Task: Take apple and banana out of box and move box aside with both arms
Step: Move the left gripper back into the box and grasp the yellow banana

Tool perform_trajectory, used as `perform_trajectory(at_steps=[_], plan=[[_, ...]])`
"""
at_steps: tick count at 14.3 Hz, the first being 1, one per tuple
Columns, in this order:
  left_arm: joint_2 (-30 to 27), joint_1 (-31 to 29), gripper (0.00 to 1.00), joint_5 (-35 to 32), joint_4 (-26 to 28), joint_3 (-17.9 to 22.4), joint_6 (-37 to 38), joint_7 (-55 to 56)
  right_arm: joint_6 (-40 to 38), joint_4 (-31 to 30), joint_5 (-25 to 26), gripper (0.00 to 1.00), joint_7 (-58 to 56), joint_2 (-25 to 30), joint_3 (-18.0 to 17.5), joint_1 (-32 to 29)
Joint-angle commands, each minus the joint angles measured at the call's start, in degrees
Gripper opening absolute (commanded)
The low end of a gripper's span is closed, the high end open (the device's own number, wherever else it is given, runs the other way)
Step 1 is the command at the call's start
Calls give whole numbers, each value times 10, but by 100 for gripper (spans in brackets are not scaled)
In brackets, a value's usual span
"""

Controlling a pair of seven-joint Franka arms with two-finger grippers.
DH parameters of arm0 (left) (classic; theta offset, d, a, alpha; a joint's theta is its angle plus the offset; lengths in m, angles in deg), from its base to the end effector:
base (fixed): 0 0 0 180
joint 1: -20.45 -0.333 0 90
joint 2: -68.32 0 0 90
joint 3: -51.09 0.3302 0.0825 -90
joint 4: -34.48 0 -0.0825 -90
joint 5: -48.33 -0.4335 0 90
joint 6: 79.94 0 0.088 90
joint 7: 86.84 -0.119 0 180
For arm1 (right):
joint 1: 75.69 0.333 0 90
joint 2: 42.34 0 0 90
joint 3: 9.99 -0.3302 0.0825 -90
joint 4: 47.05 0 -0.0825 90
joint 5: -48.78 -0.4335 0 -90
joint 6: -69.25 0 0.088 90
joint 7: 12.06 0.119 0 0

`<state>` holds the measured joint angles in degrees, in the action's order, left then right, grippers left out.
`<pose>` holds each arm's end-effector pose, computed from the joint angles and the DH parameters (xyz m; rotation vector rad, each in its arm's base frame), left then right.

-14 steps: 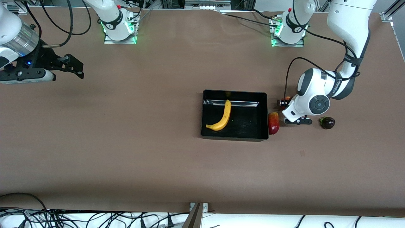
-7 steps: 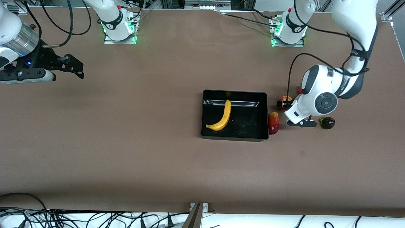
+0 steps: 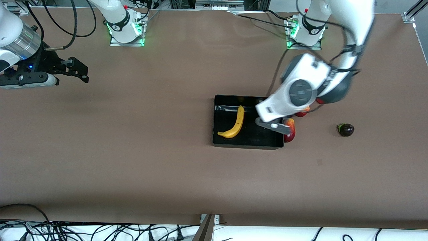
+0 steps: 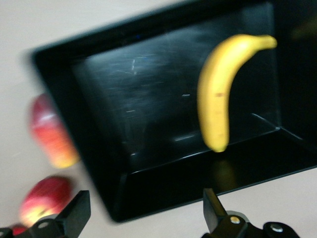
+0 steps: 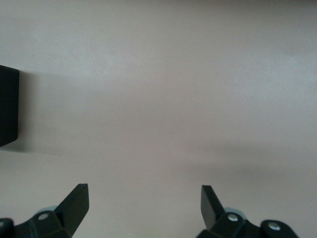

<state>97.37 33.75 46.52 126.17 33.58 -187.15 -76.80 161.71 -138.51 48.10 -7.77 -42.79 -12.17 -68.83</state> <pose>0.6184 -0.3398 0.3086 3.0317 -0.5431 -0.3738 0.6025 0.0971 0.6124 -3.1257 -0.1289 -0.0127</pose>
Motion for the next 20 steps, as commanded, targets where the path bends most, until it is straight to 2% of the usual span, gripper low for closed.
perform_trajectory(at_steps=[1, 5, 9, 11, 12, 13, 16, 18, 20], plan=[[70, 32, 100, -22, -33, 3, -75, -8, -10, 2, -2, 100, -4, 6, -5, -6], [128, 55, 100, -71, -30, 3, -142, -6, -9, 2, -2, 100, -5, 5, -4, -6], [153, 56, 100, -73, -20, 3, -177, -6, -10, 2, -2, 100, -5, 5, -4, -6], [152, 56, 40, -72, -15, 3, -173, -6, -10, 2, -2, 100, -5, 6, -4, -6], [155, 54, 24, -72, -11, 4, -172, -8, -10, 2, -2, 100, -5, 6, -4, -6], [158, 52, 14, -73, -5, 4, -173, -9, -10, 2, -2, 100, -5, 5, -4, -6], [150, 48, 2, -72, -9, 2, -171, -6, -10, 2, -2, 100, -5, 6, -4, -6], [128, 45, 0, -72, -14, 1, -152, -5, -10, 2, -2, 100, -5, 5, -4, -6], [81, 46, 0, -65, -15, -2, -108, -6, -10, 2, -2, 100, -5, 5, -4, -6]])
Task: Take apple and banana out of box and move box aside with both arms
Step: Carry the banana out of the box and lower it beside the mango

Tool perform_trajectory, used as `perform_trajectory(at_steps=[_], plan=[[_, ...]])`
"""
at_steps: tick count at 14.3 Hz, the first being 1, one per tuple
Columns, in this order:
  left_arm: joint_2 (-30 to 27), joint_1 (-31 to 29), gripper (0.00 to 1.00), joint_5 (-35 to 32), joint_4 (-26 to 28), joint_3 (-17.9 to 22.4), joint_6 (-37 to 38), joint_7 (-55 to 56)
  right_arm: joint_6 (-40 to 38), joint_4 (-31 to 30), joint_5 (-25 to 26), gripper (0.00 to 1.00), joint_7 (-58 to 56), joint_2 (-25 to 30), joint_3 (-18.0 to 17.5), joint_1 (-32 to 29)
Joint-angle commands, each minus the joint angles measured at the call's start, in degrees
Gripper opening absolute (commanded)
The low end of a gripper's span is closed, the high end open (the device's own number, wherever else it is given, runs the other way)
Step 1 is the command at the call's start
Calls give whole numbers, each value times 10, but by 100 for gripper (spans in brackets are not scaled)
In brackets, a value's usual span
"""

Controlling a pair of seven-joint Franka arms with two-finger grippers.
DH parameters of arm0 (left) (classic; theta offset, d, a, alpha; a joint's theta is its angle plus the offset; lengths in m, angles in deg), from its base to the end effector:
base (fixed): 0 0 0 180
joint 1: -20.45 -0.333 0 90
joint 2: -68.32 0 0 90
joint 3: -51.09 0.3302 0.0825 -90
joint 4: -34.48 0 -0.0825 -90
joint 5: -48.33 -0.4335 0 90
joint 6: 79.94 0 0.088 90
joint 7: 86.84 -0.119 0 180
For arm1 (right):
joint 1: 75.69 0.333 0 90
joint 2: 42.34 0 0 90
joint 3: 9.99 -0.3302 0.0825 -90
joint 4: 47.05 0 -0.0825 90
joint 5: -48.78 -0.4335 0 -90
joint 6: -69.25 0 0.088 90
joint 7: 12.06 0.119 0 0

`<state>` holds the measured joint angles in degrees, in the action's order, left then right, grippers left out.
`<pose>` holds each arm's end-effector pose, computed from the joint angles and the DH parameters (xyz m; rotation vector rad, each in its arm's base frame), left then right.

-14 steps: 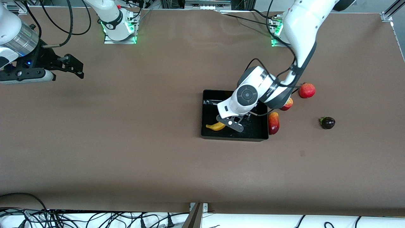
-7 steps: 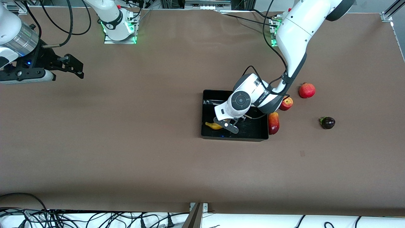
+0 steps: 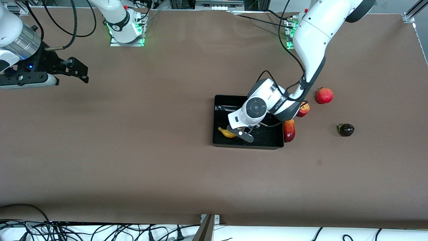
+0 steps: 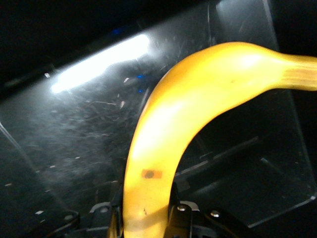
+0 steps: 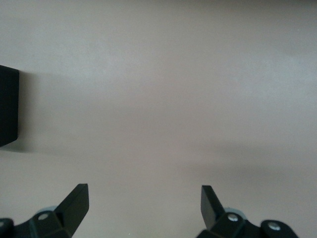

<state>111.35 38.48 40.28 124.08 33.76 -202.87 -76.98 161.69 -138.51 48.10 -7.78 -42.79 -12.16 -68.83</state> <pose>0.6145 -0.3977 0.1722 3.0092 -0.7147 -0.2479 0.6024 0.0970 0.6124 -3.1258 -0.1289 -0.0122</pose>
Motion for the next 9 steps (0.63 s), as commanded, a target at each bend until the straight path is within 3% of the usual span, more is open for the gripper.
perform_trajectory(at_steps=[1, 5, 7, 9], plan=[[-83, -2, 0, 0, 5, -3, 76, -5, -9, 2, -2, 100, -5, 6, -4, -6], [-123, -27, 3, 29, -47, 1, 201, -2, -9, 2, -2, 100, -5, 5, -3, -6], [-127, -90, 3, 22, -65, 4, 259, -5, -9, 2, -2, 100, -5, 6, -3, -6], [-124, -155, 2, 18, -53, 12, 263, -1, -9, 2, -2, 100, -5, 5, -3, -6]])
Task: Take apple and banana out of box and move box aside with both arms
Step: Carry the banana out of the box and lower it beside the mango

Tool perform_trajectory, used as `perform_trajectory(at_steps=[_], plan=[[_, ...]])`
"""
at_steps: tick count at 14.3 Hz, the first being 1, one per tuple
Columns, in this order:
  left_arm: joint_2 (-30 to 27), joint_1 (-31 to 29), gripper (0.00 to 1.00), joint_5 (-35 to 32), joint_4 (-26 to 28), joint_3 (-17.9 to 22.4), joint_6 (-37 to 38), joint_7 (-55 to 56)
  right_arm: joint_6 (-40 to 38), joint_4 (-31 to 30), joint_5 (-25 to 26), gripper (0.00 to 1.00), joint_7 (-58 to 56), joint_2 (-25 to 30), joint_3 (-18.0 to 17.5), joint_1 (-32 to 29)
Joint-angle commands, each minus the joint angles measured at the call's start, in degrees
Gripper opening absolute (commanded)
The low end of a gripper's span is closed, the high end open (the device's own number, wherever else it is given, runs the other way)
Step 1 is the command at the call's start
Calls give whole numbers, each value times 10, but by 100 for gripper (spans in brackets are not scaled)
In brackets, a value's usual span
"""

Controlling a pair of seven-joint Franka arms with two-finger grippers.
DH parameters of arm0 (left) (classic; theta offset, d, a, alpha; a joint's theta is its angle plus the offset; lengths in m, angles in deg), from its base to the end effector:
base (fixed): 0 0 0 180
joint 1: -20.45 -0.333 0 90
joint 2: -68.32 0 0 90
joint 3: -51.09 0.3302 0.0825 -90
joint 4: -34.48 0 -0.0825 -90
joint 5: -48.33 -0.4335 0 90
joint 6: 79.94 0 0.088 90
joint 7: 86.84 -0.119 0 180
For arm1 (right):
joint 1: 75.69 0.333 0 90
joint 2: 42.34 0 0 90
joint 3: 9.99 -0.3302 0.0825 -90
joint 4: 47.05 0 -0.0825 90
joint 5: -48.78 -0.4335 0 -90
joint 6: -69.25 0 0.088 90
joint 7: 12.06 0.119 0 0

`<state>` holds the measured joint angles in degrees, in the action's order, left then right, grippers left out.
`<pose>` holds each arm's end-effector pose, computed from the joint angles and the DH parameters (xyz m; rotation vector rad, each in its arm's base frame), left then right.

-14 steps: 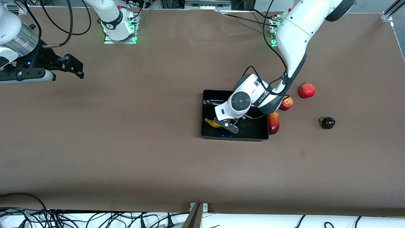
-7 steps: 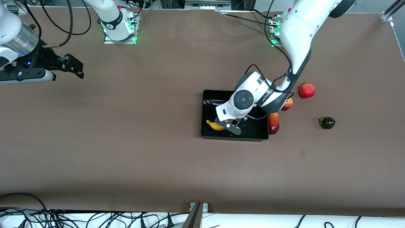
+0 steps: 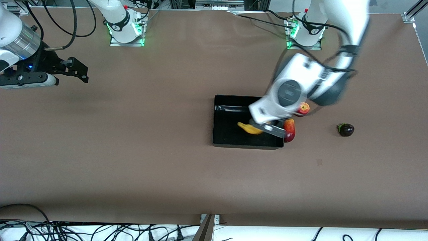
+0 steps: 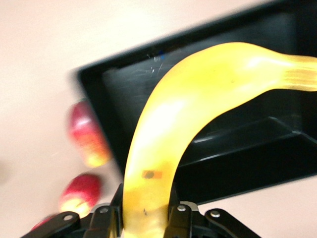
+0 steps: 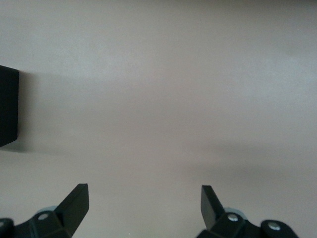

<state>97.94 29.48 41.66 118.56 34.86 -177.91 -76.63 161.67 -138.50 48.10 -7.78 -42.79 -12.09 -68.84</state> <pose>0.6653 -0.2690 0.3533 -3.0393 0.4223 0.3865 0.6025 0.0962 0.6124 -3.1259 -0.1268 -0.0119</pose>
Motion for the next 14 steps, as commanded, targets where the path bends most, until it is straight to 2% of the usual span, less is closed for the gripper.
perform_trajectory(at_steps=[1, 4, 7, 9, 11, 12, 13, 14], plan=[[14, -101, 2, 1, 8, 13, 11, -11, -9, 2, -2, 100, -5, 6, -4, -6], [75, -177, 0, -83, 11, 16, -33, -12, -9, 2, -2, 100, -5, 6, -4, -6], [98, -190, 2, -92, 39, 17, -53, -12, -8, 2, -2, 100, -5, 5, -4, -6], [114, -196, 13, -92, 39, 17, -56, -12, -8, 2, -2, 100, -5, 5, -4, -6], [143, -194, 38, -91, 39, 17, -63, -12, -8, 2, -2, 100, -5, 5, -4, -6], [148, -190, 78, -92, 36, 18, -70, -12, -8, 2, -2, 100, -5, 5, -4, -6], [146, -197, 100, -103, 35, 17, -71, -22, -8, 2, -2, 100, -5, 5, -4, -6], [141, -200, 100, -103, 33, 17, -69, -56, -8, 2, -2, 100, -5, 5, -4, -6]])
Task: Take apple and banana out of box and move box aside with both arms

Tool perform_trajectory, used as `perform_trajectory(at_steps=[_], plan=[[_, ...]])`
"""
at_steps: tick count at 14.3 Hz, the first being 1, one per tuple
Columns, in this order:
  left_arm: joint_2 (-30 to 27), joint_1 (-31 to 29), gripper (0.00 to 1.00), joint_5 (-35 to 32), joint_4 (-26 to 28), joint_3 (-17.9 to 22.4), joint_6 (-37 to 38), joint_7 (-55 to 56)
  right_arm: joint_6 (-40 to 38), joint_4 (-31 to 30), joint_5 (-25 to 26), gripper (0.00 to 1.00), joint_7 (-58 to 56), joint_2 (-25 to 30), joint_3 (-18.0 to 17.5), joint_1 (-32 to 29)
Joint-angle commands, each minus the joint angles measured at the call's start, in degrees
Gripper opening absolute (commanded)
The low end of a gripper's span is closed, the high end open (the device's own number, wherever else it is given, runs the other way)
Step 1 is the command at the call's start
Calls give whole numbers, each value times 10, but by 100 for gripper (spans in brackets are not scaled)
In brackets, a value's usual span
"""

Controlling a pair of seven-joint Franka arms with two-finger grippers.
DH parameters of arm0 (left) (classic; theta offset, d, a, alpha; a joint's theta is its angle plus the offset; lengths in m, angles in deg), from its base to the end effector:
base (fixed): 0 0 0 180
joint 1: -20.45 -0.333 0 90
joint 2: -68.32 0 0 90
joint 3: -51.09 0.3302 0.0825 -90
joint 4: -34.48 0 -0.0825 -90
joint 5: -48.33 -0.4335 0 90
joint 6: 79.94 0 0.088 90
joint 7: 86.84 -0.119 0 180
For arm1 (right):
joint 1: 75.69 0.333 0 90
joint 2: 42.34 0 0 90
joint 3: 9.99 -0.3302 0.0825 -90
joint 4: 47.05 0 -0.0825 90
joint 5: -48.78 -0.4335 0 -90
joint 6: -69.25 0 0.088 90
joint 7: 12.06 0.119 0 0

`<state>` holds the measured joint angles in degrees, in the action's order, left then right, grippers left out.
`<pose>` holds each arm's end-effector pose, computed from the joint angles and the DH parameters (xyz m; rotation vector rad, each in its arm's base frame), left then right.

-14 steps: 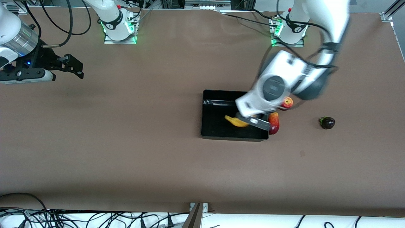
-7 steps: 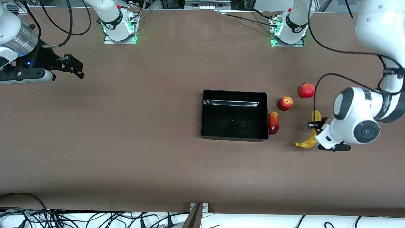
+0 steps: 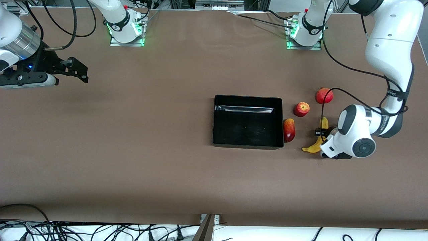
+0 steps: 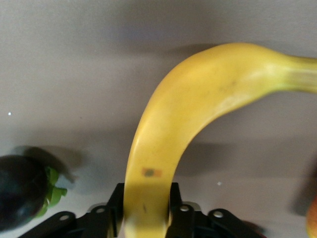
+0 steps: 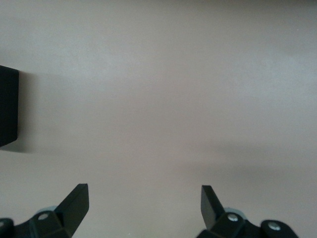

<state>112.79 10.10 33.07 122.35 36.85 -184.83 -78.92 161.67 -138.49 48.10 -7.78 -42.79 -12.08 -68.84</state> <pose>0.6946 -0.0071 0.1455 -2.9710 0.0431 0.6664 0.6026 0.0961 0.6125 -3.1259 -0.1265 -0.0122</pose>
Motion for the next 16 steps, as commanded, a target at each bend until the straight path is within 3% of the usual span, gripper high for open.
perform_trajectory(at_steps=[1, 5, 6, 10, 12, 15, 16], plan=[[-14, -6, 100, -16, -10, -3, 0, -59, -8, 2, -2, 100, -5, 5, -4, -6], [-99, -3, 100, -4, -41, -27, 46, -72, -9, 2, -2, 100, -5, 5, -4, -6], [-132, -7, 100, 20, -46, -48, 58, -73, -9, 2, -2, 100, -5, 5, -4, -6], [-242, -17, 100, 76, -72, -55, 119, -73, -9, 2, -2, 100, -4, 5, -5, -6], [-298, -7, 100, 114, -68, -28, 130, -61, -9, 2, -2, 100, -4, 5, -5, -6], [-378, 98, 100, 145, -11, 109, 127, -48, -8, 2, -2, 100, -4, 5, -5, -6], [-400, 109, 100, 146, 10, 121, 124, -48, -8, 2, -2, 100, -2, 5, -5, -6]])
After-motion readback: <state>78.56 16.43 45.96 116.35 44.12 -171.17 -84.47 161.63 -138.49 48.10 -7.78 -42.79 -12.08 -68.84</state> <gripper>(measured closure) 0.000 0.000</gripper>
